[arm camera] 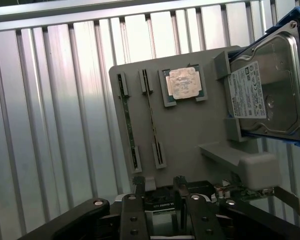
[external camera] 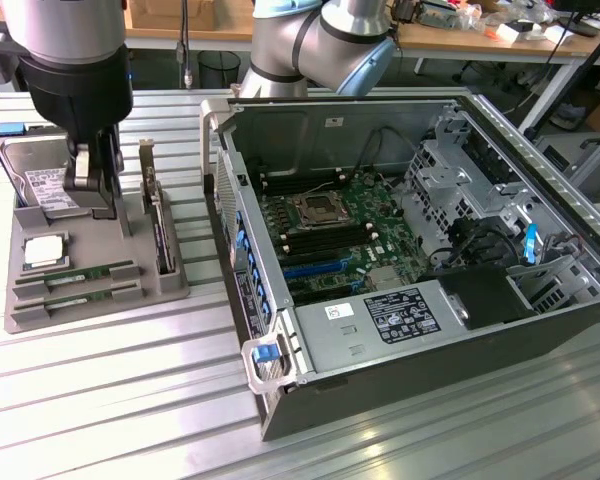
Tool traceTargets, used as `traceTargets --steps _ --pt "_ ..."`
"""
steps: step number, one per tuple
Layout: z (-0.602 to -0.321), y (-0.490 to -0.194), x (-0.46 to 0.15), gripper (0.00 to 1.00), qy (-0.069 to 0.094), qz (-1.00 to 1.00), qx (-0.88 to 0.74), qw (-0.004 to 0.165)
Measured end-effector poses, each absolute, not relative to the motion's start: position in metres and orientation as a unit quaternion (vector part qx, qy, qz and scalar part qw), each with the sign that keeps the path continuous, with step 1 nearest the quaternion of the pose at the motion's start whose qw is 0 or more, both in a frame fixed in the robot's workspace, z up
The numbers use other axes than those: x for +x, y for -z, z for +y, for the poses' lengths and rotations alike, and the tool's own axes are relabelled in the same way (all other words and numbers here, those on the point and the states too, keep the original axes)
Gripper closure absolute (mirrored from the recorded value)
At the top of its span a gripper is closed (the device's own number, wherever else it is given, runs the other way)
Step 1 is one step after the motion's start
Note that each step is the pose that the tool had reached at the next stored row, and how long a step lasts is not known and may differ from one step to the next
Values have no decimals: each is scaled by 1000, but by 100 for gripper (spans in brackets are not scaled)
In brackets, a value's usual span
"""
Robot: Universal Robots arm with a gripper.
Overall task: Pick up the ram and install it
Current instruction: 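Pick up the ram and move it above insertion slot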
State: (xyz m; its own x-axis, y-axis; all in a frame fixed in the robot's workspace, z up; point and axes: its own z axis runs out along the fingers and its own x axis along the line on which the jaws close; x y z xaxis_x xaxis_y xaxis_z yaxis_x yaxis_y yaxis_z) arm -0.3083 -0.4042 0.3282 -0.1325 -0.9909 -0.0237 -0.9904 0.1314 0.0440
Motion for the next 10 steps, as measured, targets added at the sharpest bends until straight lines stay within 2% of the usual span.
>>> traceTargets --steps 10 --pt "-404 -321 -308 64 24 -752 659 6"
